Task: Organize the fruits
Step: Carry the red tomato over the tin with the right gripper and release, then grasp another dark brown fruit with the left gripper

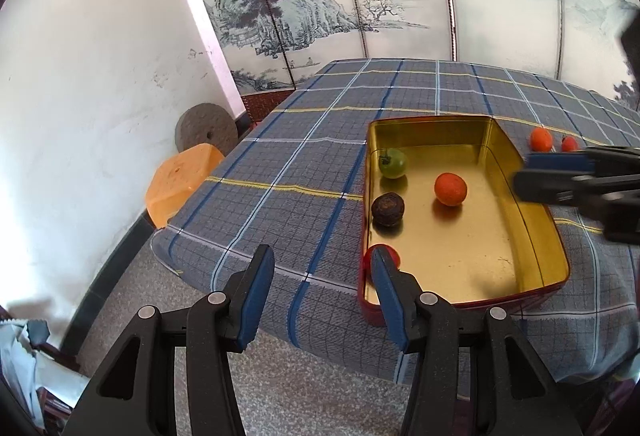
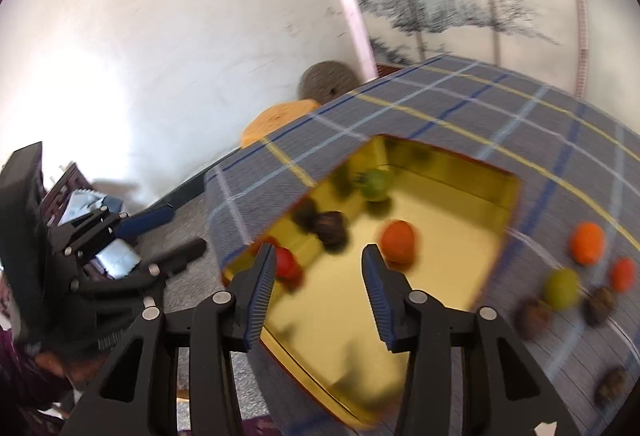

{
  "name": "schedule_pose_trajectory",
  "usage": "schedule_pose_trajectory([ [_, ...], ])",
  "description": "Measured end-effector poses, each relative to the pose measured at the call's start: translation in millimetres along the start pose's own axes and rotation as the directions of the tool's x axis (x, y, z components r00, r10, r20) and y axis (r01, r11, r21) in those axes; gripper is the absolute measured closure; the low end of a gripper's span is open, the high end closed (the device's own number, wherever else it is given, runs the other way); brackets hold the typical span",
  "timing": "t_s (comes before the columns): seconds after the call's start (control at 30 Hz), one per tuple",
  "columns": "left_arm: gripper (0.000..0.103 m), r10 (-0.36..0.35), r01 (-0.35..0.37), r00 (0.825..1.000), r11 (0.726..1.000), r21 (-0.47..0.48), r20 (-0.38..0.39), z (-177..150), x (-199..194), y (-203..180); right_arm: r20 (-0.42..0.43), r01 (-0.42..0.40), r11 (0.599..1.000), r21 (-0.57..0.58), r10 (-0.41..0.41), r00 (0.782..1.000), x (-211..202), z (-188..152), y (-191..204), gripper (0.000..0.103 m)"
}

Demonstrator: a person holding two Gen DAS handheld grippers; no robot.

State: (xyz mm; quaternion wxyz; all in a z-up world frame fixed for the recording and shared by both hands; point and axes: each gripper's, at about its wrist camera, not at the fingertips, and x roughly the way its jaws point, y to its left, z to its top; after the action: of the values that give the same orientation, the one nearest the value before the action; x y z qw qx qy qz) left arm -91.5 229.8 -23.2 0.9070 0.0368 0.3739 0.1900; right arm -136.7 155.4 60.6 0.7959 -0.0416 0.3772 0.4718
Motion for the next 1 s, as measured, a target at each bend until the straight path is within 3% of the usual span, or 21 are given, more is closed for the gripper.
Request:
schedule_pose_trajectory([
  [0.17,0.051,-0.019,0.019,1.0,0.999,0.034,0.008,5.0,-4.6,-13.8,0.054,0.133,0.985,0.111,-0.14,0.989,-58.8,-31.5,-57.4,0.049],
  [0.27,0.051,-0.044,0.043,0.999,0.997,0.064,0.012,9.1,-8.2,-26.0,0.042,0.245,0.952,0.183,-0.257,0.966,-88.1,-56.1,-98.0,0.048],
  [0.37,0.051,-0.071,0.067,0.997,0.99,0.121,0.028,13.4,-14.4,-44.6,0.018,0.341,0.902,0.267,-0.358,0.934,-119.1,-86.1,-138.7,0.048],
  [0.53,0.051,-0.175,0.169,0.985,0.963,0.208,0.012,24.5,-21.2,-81.9,-0.048,0.51,0.791,0.339,-0.526,0.849,-160.9,-130.2,-196.5,0.043],
  [0.63,0.051,-0.294,0.295,0.955,0.925,0.24,-0.04,36.5,-21.0,-104.2,-0.06,0.542,0.741,0.396,-0.568,0.821,-181.6,-147.4,-224.8,0.041],
  [0.73,0.051,-0.387,0.4,0.916,0.875,0.272,-0.101,48.8,-18.0,-130.4,-0.058,0.538,0.709,0.457,-0.579,0.813,-197.6,-162.6,-248.1,0.038],
  [0.83,0.051,-0.435,0.461,0.887,0.832,0.309,-0.153,58.1,-12.4,-161.8,-0.05,0.516,0.699,0.495,-0.57,0.82,-205.3,-174.4,-261.1,0.038],
  [0.93,0.051,-0.43,0.462,0.887,0.817,0.345,-0.169,66.5,-2.4,-186.5,-0.021,0.495,0.711,0.5,-0.561,0.827,-210.7,-175.7,-261.6,0.036],
  [1.0,0.051,-0.446,0.486,0.874,0.8,0.352,-0.193,72.9,9.0,-199.6,-0.014,0.487,0.719,0.495,-0.554,0.832,-210.3,-174.7,-259.4,0.032],
])
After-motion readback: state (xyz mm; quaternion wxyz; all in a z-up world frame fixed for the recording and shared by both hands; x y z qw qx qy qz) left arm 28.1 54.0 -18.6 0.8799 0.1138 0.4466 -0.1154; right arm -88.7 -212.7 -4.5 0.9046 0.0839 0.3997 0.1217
